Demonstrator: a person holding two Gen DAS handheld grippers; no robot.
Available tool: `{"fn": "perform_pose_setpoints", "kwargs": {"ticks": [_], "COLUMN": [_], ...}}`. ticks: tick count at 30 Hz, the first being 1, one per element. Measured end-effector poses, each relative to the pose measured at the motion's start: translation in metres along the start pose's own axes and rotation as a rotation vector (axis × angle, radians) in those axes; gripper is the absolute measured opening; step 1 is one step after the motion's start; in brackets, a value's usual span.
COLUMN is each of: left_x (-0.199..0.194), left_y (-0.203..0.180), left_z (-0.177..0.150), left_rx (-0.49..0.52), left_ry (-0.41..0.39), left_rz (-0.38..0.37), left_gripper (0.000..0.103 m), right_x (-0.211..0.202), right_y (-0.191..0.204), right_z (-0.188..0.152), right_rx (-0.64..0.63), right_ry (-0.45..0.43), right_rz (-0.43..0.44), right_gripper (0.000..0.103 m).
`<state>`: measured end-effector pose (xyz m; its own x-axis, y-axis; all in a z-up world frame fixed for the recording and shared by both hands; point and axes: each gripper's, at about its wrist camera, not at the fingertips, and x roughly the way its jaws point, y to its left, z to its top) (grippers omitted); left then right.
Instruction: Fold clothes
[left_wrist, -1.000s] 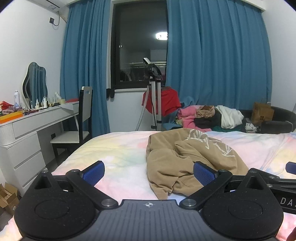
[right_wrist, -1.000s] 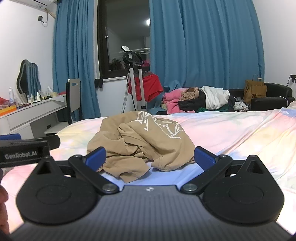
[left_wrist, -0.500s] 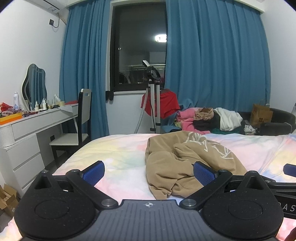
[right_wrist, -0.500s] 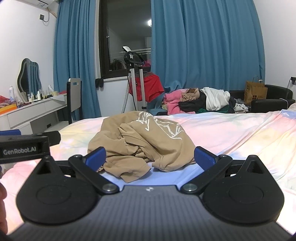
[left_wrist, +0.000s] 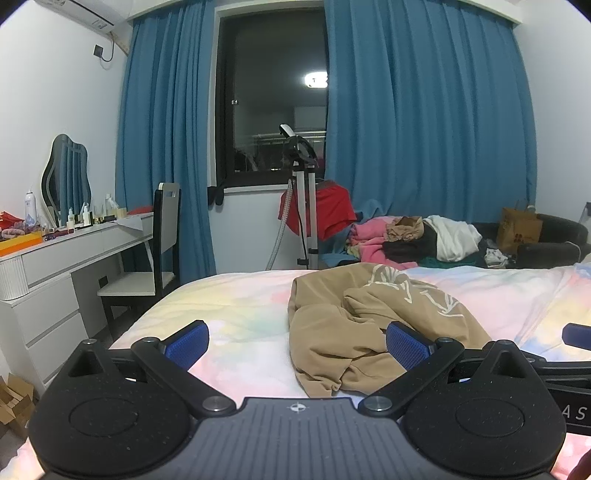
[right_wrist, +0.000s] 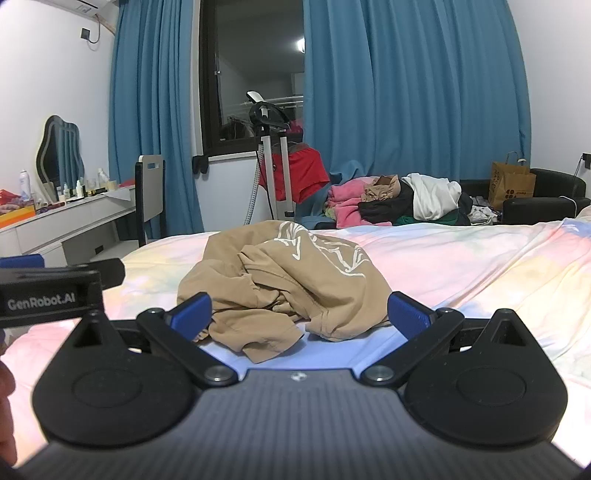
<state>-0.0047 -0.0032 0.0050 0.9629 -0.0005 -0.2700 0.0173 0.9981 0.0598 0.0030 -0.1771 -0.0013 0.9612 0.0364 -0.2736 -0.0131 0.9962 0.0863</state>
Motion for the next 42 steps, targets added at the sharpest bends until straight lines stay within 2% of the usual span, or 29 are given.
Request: {"fn": "perform_pose_setpoints", "kwargs": {"ticks": [22, 30, 32, 33, 36, 39, 42], "left_x": [-0.003, -0.014, -0.012, -0.011, -0.006, 0.004, 0.018], "left_y": [0.005, 0.019, 0.026, 0.03, 0.041, 0.054, 0.067], "left_z": [0.0, 0.011, 0.013, 0.014, 0.013, 0.01, 0.004], "left_rx": [-0.029, -0.067, -0.096, -0.11, -0.137, -0.163, -0.199], "left_ry": [-0.026, -0.102, -0.094, -0.09, -0.072, -0.045, -0.014], "left_rz": [-0.029, 0.008, 0.012, 0.013, 0.011, 0.01, -0.005], "left_gripper": [0.103, 0.103, 0.103, 0.103, 0.103, 0.103, 0.103], "right_x": [0.0, 0.02, 0.037, 0.046, 0.08, 0.122, 0.155], "right_y": [0.002, -0.01, -0.014, -0.015, -0.015, -0.012, -0.008], "right_z": [-0.001, -0.001, 0.002, 0.004, 0.007, 0.003, -0.007], "right_rx": [0.004, 0.065, 0.082, 0.092, 0.082, 0.043, 0.005], "right_ry": [-0.006, 0.026, 0.06, 0.078, 0.131, 0.206, 0.266], "right_rz": [0.009, 0.014, 0.023, 0.022, 0.016, -0.024, -0.052], "right_gripper": [0.103, 0.102, 0.09, 0.078, 0.075, 0.069, 0.068]}}
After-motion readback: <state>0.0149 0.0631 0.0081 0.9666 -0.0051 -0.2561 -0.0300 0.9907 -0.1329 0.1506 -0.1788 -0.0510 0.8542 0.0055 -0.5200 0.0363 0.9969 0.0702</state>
